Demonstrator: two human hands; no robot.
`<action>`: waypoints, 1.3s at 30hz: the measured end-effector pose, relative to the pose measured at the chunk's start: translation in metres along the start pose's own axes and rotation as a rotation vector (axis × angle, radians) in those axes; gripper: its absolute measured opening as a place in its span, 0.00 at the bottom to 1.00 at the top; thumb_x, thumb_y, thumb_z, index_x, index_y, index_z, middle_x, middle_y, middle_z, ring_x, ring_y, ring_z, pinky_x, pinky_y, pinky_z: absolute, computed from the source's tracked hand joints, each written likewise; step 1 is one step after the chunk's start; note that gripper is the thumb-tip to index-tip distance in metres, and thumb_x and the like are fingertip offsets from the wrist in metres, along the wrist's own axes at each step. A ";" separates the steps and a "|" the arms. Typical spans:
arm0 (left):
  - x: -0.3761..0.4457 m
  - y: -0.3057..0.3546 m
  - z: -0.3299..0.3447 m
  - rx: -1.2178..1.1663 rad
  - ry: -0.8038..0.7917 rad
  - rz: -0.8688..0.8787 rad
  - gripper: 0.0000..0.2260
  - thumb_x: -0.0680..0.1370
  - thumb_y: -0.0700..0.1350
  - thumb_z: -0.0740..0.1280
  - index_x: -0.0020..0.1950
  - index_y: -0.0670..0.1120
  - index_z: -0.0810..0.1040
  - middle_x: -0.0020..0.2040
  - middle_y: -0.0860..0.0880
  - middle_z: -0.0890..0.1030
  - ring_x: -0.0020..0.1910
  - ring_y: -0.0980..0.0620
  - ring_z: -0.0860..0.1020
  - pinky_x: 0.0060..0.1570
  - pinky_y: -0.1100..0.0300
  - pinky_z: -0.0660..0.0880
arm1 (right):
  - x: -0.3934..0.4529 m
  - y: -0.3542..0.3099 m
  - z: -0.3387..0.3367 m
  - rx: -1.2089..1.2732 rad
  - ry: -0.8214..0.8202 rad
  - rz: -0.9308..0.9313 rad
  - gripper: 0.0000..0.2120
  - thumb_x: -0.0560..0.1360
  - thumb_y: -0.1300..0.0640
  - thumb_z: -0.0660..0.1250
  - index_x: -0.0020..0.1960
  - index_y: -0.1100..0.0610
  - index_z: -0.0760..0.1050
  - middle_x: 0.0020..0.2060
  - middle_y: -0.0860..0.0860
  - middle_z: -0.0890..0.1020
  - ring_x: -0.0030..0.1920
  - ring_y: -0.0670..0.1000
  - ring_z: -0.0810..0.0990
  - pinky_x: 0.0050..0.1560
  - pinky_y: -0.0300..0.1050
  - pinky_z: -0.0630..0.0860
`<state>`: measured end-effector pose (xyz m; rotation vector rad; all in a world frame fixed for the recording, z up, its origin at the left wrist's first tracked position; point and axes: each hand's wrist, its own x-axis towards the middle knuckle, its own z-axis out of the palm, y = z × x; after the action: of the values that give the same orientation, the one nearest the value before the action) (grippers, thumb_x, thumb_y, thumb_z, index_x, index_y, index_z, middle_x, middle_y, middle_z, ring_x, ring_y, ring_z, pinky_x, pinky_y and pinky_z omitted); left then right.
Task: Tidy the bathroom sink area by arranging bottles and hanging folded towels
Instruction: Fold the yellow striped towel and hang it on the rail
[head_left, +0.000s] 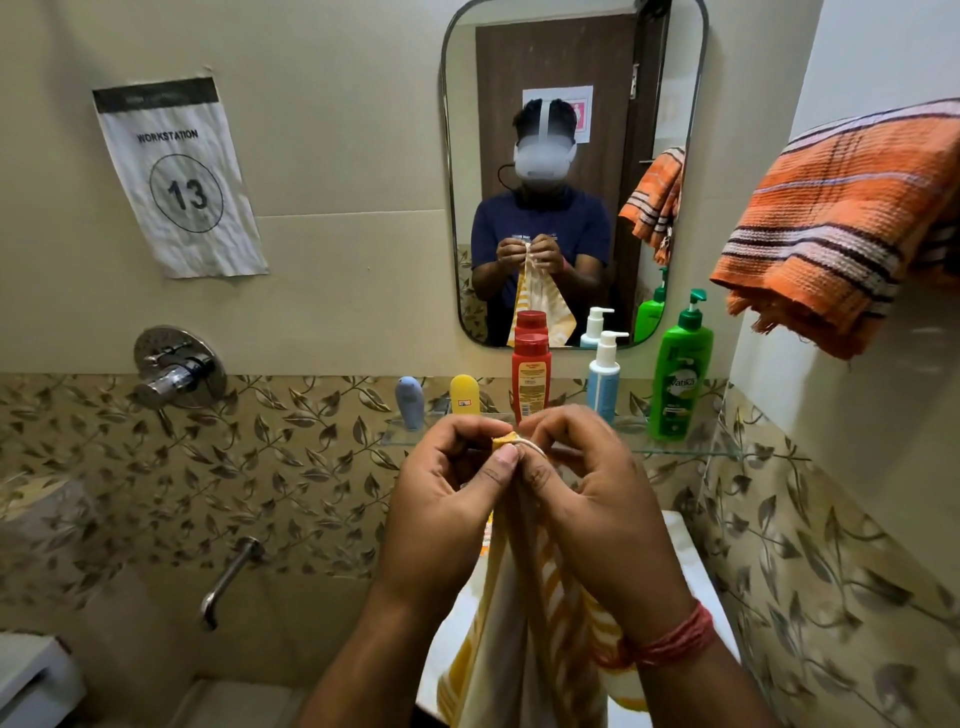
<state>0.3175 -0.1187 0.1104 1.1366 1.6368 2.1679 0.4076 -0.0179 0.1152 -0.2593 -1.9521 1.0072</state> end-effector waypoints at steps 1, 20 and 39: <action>0.001 0.001 -0.003 -0.007 -0.006 -0.009 0.04 0.77 0.39 0.71 0.50 0.46 0.82 0.46 0.47 0.85 0.50 0.47 0.84 0.50 0.55 0.82 | 0.001 0.001 -0.002 0.063 -0.086 0.036 0.07 0.77 0.51 0.68 0.44 0.53 0.74 0.39 0.48 0.78 0.42 0.48 0.79 0.41 0.48 0.79; 0.011 0.032 -0.029 0.162 -0.010 -0.008 0.09 0.80 0.34 0.65 0.48 0.48 0.79 0.46 0.54 0.84 0.48 0.60 0.82 0.46 0.65 0.79 | -0.005 0.010 -0.006 -0.179 -0.457 -0.185 0.15 0.81 0.46 0.59 0.46 0.53 0.80 0.45 0.45 0.79 0.47 0.45 0.78 0.46 0.46 0.77; 0.005 0.028 -0.035 0.174 0.000 0.012 0.10 0.80 0.34 0.65 0.48 0.49 0.79 0.47 0.51 0.83 0.48 0.56 0.82 0.45 0.65 0.79 | -0.028 0.012 0.007 0.348 -0.691 0.166 0.18 0.79 0.47 0.63 0.52 0.62 0.81 0.51 0.50 0.82 0.55 0.51 0.81 0.58 0.52 0.78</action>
<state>0.2987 -0.1517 0.1346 1.1940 1.8542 2.0649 0.4158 -0.0288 0.0873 0.1525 -2.3250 1.6844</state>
